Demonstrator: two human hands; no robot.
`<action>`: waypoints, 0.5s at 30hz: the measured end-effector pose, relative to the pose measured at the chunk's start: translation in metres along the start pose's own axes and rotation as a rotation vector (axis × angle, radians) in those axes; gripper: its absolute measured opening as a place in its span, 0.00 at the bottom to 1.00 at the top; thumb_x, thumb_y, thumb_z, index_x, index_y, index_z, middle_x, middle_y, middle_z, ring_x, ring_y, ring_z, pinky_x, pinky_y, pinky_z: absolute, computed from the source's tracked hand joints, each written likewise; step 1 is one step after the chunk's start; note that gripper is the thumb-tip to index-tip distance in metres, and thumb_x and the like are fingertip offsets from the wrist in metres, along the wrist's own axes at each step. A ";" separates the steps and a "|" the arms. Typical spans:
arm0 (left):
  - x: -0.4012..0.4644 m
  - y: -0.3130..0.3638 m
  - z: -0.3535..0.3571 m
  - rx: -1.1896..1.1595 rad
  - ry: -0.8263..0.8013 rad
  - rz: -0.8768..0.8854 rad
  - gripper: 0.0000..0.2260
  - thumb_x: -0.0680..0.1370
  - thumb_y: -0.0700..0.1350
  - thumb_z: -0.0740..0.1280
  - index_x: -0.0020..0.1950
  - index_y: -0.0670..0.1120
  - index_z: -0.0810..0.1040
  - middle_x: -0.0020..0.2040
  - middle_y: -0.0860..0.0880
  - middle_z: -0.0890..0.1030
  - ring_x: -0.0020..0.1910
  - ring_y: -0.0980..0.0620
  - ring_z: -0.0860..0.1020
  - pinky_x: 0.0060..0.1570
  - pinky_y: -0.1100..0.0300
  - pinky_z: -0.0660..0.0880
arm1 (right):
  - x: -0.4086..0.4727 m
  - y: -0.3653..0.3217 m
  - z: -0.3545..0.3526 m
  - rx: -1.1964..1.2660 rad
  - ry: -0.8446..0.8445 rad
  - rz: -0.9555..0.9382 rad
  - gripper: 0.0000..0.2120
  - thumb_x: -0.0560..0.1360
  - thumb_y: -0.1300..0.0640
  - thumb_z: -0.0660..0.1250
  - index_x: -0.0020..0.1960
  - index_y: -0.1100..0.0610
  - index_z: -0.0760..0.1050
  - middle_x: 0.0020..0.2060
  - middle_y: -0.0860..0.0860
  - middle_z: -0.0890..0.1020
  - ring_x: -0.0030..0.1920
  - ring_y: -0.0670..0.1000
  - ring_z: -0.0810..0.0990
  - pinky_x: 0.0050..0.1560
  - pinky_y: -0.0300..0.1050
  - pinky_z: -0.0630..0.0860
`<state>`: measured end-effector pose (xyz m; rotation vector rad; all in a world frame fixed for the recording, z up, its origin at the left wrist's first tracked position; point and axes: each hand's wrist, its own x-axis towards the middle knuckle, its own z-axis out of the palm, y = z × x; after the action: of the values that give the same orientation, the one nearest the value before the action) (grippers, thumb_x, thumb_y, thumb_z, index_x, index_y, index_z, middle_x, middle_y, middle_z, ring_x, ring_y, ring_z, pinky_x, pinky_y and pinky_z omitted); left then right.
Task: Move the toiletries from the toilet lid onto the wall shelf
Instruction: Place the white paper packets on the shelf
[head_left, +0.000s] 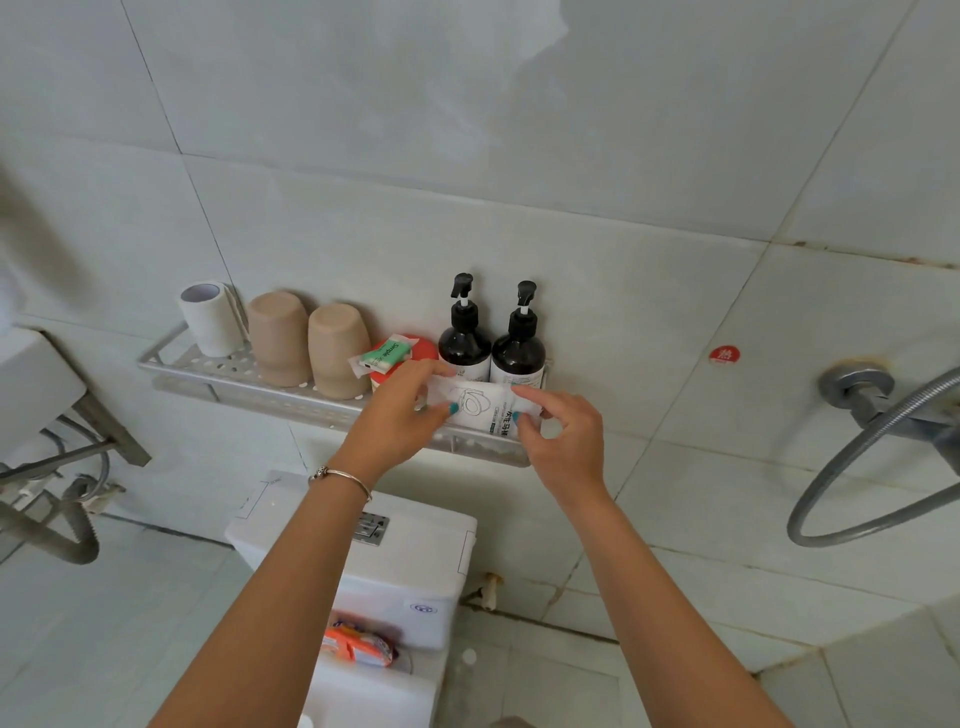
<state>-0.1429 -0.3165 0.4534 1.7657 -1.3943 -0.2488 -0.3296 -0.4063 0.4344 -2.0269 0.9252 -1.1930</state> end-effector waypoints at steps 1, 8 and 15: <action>0.001 0.001 0.000 -0.013 -0.007 0.030 0.16 0.74 0.43 0.72 0.61 0.51 0.75 0.56 0.54 0.76 0.52 0.57 0.74 0.53 0.64 0.71 | 0.001 0.000 -0.001 0.026 0.001 0.011 0.15 0.69 0.56 0.70 0.53 0.44 0.83 0.39 0.36 0.78 0.43 0.43 0.75 0.54 0.58 0.75; -0.003 0.000 0.017 0.008 0.055 0.031 0.12 0.74 0.47 0.72 0.57 0.54 0.80 0.54 0.54 0.78 0.54 0.57 0.75 0.51 0.61 0.73 | -0.002 0.002 0.002 0.126 0.022 0.104 0.14 0.71 0.65 0.73 0.49 0.47 0.84 0.34 0.40 0.79 0.38 0.44 0.76 0.44 0.46 0.76; -0.010 0.000 0.027 0.118 0.148 0.033 0.15 0.76 0.49 0.70 0.62 0.54 0.78 0.58 0.53 0.76 0.57 0.53 0.75 0.53 0.55 0.74 | -0.020 0.001 0.010 0.065 0.062 0.192 0.16 0.76 0.61 0.66 0.57 0.42 0.80 0.39 0.42 0.78 0.44 0.49 0.77 0.47 0.46 0.76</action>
<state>-0.1629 -0.3213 0.4328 1.8161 -1.3540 -0.0177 -0.3277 -0.3894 0.4199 -1.8145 1.0704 -1.1702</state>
